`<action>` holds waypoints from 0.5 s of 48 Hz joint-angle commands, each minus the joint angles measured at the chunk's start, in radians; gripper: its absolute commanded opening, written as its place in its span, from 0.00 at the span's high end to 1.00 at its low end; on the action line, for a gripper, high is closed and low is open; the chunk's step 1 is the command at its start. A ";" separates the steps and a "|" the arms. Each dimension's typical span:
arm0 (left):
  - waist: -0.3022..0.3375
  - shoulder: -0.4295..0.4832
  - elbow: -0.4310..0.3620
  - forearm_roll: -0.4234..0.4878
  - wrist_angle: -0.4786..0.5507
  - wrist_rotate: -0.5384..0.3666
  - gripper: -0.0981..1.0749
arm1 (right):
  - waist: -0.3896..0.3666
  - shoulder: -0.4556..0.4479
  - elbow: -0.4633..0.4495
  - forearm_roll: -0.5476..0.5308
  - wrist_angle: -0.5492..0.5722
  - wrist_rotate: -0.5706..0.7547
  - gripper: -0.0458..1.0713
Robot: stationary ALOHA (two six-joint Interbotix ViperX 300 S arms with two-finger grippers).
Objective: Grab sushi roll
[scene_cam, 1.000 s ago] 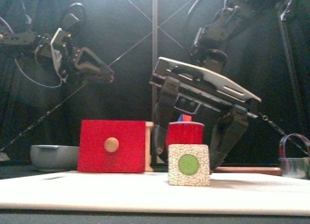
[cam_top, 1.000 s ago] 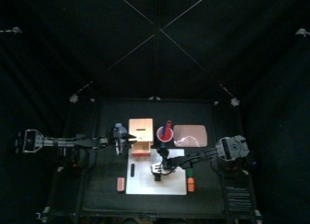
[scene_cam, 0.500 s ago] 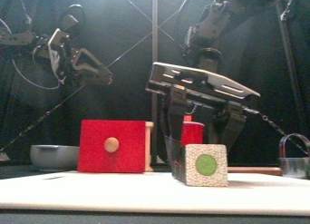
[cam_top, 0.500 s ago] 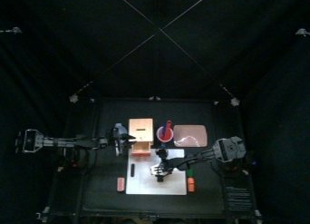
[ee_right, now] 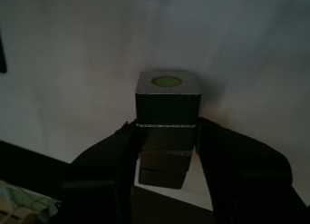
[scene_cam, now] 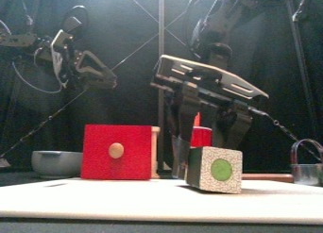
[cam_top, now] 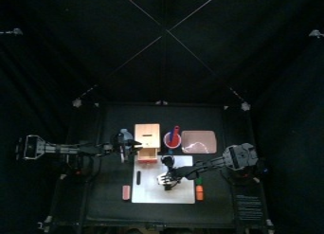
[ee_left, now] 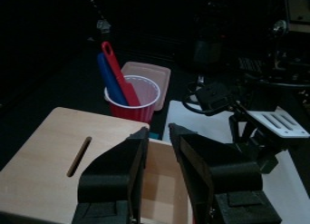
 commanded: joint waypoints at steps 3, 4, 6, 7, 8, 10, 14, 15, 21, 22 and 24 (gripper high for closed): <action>-0.002 -0.003 -0.017 -0.002 -0.011 0.002 0.33 | -0.014 -0.103 -0.008 0.015 0.034 -0.094 0.32; -0.002 -0.003 -0.017 -0.002 -0.011 0.002 0.33 | -0.018 -0.109 -0.008 0.021 0.040 -0.112 0.32; -0.002 -0.003 -0.018 -0.002 -0.011 0.002 0.33 | -0.031 -0.121 -0.011 0.035 0.058 -0.155 0.32; -0.002 -0.003 -0.020 -0.003 -0.011 0.002 0.33 | -0.040 -0.129 -0.014 0.044 0.074 -0.190 0.33; -0.002 -0.003 -0.021 -0.003 -0.011 0.000 0.33 | -0.046 -0.132 -0.015 0.049 0.086 -0.216 0.33; -0.002 -0.003 -0.023 -0.008 -0.009 0.002 0.33 | -0.061 -0.138 -0.021 0.063 0.110 -0.267 0.33; 0.000 -0.003 -0.023 -0.018 -0.011 0.002 0.33 | -0.098 -0.141 -0.041 0.091 0.156 -0.374 0.33; 0.002 -0.003 -0.023 -0.020 -0.011 0.002 0.33 | -0.107 -0.141 -0.046 0.097 0.167 -0.399 0.33; 0.002 -0.006 -0.023 -0.025 -0.011 0.003 0.33 | -0.172 -0.141 -0.101 0.129 0.209 -0.569 0.33; 0.002 -0.005 -0.023 -0.025 -0.009 0.003 0.33 | -0.183 -0.140 -0.114 0.133 0.215 -0.592 0.33; 0.005 -0.009 -0.023 -0.025 -0.011 0.003 0.33 | -0.202 -0.132 -0.138 0.146 0.225 -0.637 0.33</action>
